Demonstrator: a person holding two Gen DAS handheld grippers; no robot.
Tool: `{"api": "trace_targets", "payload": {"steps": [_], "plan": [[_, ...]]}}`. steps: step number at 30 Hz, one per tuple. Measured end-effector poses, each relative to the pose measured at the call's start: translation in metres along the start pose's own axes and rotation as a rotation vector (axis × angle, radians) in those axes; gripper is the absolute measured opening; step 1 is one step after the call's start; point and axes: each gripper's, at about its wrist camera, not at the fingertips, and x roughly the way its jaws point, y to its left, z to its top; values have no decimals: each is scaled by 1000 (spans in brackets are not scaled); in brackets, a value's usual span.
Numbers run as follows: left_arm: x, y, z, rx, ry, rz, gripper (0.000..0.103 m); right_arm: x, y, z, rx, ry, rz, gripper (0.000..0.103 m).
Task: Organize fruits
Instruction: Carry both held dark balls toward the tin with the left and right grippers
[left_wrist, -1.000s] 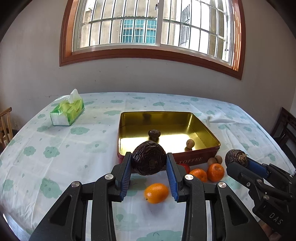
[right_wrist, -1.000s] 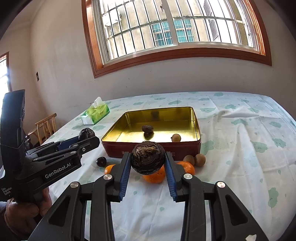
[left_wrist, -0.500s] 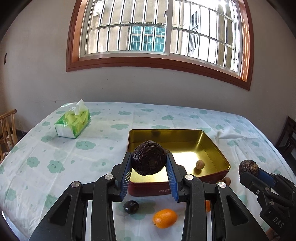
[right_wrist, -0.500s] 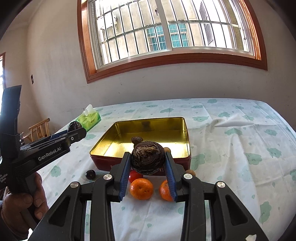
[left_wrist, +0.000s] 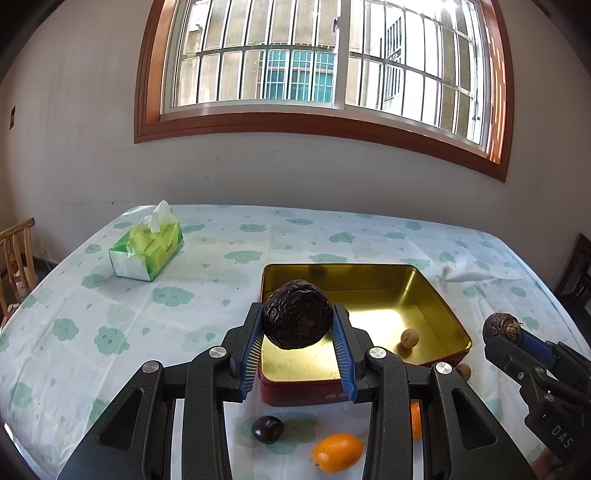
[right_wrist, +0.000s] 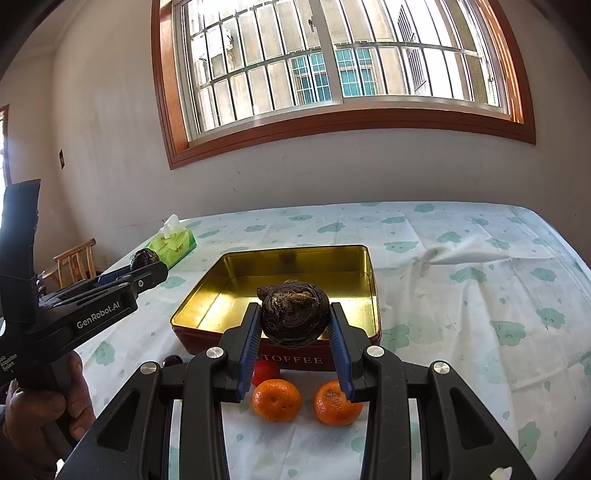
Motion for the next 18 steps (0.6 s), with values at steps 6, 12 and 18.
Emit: {"api": "trace_targets", "payload": {"steps": [6,12,18], "plan": [[4,-1,2,3,2,3,37,6,-1,2,1,8,0,33],[10,-2,6,0,5,5,37,11,-2,3,0,13,-1,33],[15,-2,11,5,4,9,37,18,-5,7,1,20,0,33]]}}
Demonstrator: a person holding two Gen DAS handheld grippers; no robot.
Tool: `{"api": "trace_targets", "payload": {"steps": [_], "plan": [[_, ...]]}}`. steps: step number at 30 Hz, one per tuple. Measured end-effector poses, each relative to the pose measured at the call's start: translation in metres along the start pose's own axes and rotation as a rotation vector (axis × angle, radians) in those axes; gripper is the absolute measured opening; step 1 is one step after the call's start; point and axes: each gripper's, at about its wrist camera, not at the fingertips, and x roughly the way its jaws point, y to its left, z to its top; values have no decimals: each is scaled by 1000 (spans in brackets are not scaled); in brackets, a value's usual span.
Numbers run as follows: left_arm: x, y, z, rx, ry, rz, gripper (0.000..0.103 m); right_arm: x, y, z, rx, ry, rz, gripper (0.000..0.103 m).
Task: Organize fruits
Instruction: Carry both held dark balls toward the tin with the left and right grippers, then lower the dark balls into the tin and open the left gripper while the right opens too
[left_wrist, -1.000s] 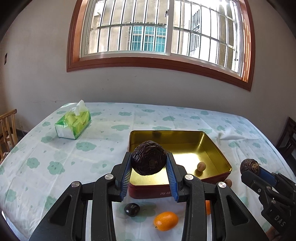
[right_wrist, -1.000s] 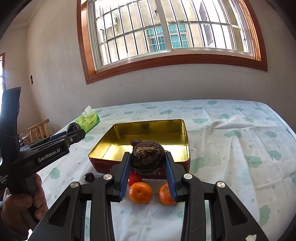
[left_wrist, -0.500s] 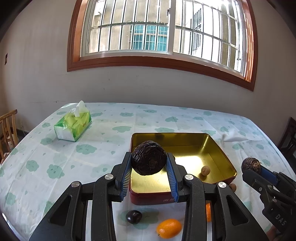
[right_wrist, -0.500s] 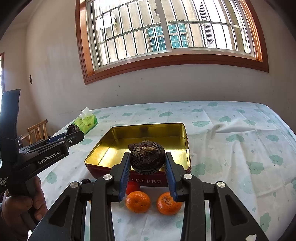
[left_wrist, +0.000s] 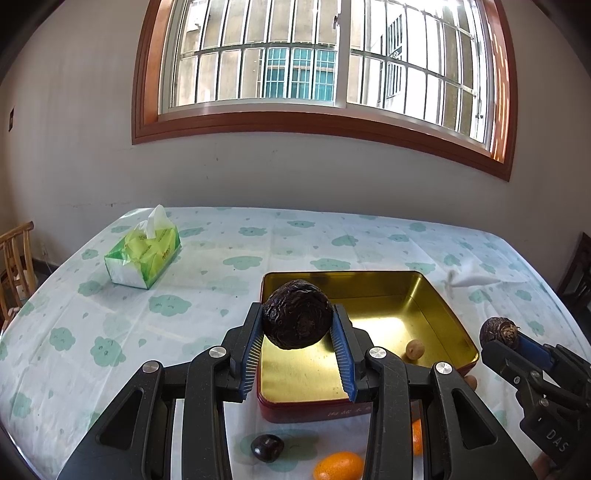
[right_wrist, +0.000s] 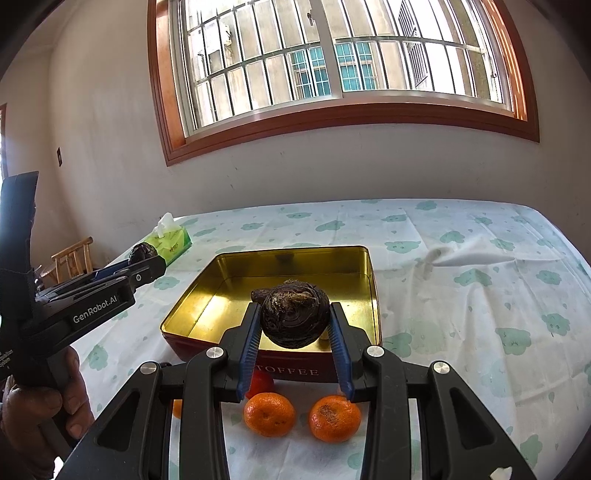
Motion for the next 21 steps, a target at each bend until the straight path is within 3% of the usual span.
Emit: {"api": "trace_targets", "payload": {"steps": [21], "plan": [[34,-4,10,14,33,15,37,29,-13,9,18,26,9,33]]}}
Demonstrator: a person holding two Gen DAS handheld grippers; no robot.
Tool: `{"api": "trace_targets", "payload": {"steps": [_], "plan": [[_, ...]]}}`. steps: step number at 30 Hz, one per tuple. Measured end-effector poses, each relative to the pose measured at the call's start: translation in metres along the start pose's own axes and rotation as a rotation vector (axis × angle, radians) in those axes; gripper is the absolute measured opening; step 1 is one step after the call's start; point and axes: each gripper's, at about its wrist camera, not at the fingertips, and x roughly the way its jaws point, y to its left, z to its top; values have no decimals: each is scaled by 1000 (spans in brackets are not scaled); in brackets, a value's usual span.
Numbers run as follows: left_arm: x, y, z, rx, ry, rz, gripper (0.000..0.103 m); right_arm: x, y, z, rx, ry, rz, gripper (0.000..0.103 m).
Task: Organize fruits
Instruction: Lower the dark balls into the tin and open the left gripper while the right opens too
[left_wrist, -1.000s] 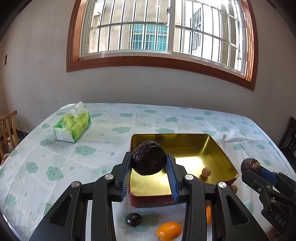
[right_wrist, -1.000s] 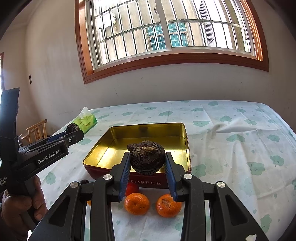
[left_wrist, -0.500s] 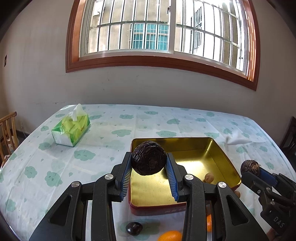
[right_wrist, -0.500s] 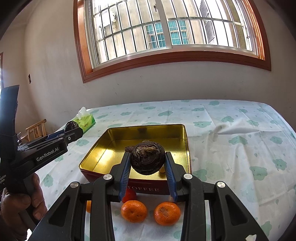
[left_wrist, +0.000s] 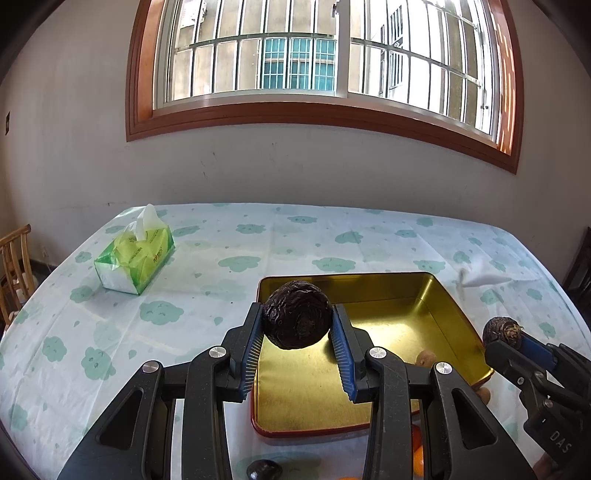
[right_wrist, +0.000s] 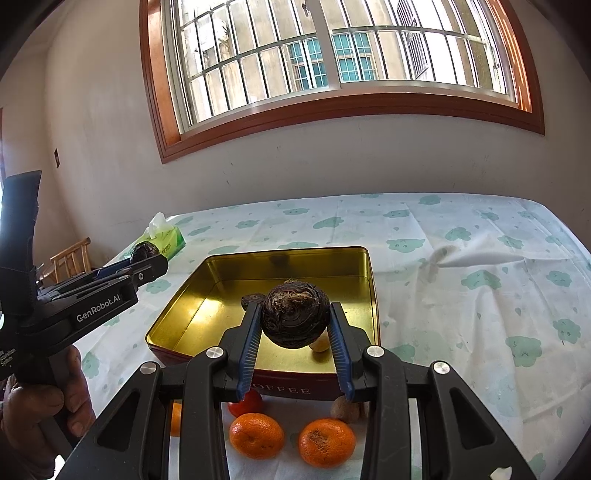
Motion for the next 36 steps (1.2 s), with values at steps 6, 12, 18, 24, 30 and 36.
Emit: {"api": "trace_targets", "payload": {"steps": [6,12,18,24,30,36], "plan": [[12,-3,2,13,12,2,37,9,-5,1,6,13,5,33],[23,-4,4,16,24,6,37,18,-7,2,9,25,11,34],[32,-5,3,24,36,8,37,26,-10,0,17,37,10,34],[41,-6,0,27,53,6,37,34,-13,-2,24,51,11,34],[49,-6,-3,32,67,7,37,42,-15,-1,31,65,12,34],[55,-6,-5,33,77,4,37,49,-17,-2,38,77,13,34]]}}
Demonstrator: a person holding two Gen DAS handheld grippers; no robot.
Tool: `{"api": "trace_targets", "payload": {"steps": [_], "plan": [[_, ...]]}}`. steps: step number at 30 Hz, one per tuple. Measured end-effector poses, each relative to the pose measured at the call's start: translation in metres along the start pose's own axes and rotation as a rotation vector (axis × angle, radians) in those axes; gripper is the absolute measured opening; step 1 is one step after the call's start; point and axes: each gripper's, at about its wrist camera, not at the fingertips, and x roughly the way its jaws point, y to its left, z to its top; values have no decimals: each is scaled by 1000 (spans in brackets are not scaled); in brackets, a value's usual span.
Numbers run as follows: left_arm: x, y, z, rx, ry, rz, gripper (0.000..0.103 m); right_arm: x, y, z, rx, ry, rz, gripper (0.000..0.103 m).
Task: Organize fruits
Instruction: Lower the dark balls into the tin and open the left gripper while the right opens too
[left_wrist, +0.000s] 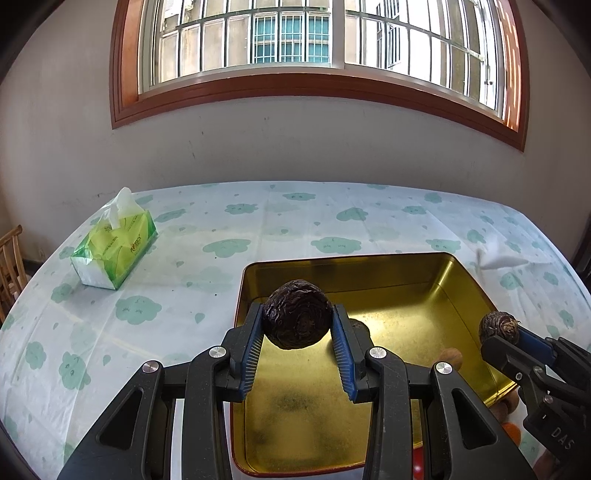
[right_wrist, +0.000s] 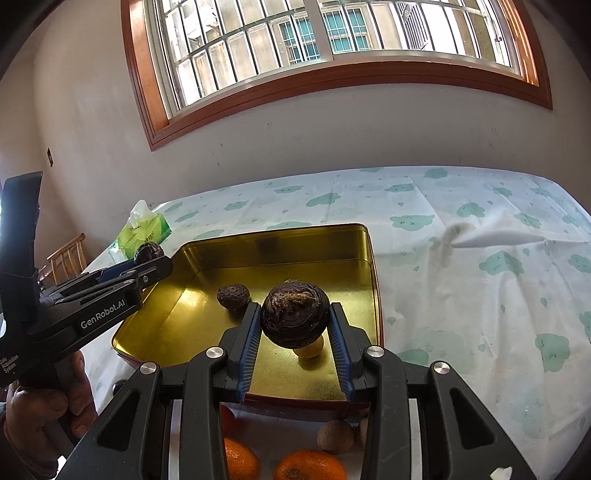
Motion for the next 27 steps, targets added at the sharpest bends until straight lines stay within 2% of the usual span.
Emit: {"api": "trace_targets", "payload": {"steps": [27], "plan": [[25,1,-2,1,36,-12,37,43,1,15,-7,83,-6,34]]}}
